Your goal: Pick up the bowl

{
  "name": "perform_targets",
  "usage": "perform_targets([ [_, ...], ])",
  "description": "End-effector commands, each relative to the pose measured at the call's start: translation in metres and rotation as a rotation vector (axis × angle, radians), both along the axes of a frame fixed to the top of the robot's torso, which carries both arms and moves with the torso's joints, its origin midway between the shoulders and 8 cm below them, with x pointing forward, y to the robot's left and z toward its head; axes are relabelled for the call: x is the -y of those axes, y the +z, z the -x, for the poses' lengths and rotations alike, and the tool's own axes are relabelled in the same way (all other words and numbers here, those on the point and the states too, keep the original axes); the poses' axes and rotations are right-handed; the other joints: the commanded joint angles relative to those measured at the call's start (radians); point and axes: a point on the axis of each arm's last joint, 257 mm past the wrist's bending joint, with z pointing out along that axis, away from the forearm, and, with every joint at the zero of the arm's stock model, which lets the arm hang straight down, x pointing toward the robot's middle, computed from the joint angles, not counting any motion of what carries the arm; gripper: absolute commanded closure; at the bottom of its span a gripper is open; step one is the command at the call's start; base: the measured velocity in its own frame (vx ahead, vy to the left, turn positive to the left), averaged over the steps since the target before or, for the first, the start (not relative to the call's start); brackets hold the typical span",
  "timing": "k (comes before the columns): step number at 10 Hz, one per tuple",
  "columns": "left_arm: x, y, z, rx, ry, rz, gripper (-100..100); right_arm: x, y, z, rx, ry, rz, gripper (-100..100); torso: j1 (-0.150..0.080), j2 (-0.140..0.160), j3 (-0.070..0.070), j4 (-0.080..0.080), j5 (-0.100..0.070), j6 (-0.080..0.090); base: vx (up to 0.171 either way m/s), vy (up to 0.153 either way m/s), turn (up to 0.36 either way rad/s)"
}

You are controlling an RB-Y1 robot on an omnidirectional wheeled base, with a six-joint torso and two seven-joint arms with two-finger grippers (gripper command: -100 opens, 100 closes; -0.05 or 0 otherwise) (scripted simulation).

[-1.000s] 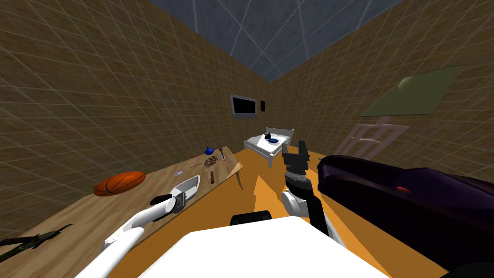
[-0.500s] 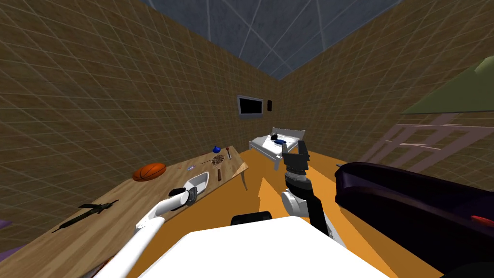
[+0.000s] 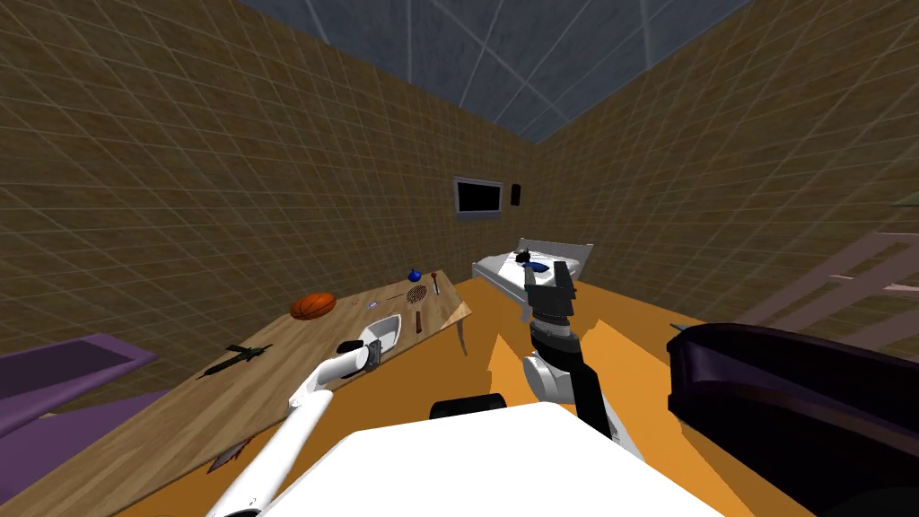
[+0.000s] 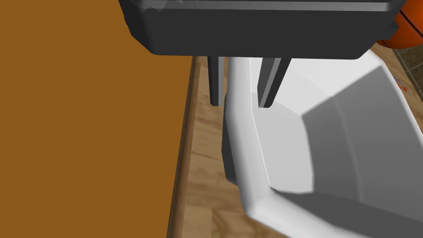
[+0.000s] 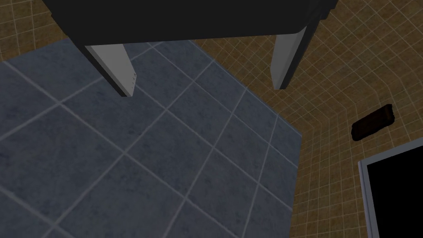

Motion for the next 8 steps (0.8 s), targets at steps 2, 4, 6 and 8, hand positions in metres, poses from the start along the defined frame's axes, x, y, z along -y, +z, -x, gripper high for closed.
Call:
perform_targets([
  [2, 0.033, 0.01, -0.018, 0.011, -0.056, -0.007, 100, 0.0, 0.0, 0.0, 0.0, 0.0, 0.0, 0, 0.001, 0.0, 0.0, 0.0, -0.001, -0.002, 0.042, 0.038, 0.257],
  [4, 0.058, 0.018, -0.031, 0.018, -0.093, -0.015, 100, 0.0, 0.0, 0.0, 0.0, 0.0, 0.0, 0, 0.0, -0.001, 0.0, 0.001, -0.002, -0.001, 0.06, 0.052, 0.211],
  [6, 0.081, 0.029, -0.042, 0.027, -0.123, -0.019, 100, 0.0, 0.0, 0.0, 0.0, 0.0, 0.0, 0, 0.0, 0.0, 0.001, 0.002, -0.003, -0.001, 0.055, 0.039, 0.241],
  [8, 0.101, 0.04, -0.052, 0.034, -0.149, -0.031, 100, 0.0, 0.0, 0.0, 0.0, 0.0, 0.0, 0, -0.002, 0.002, 0.003, 0.003, -0.004, -0.002, 0.046, 0.03, 0.247],
])
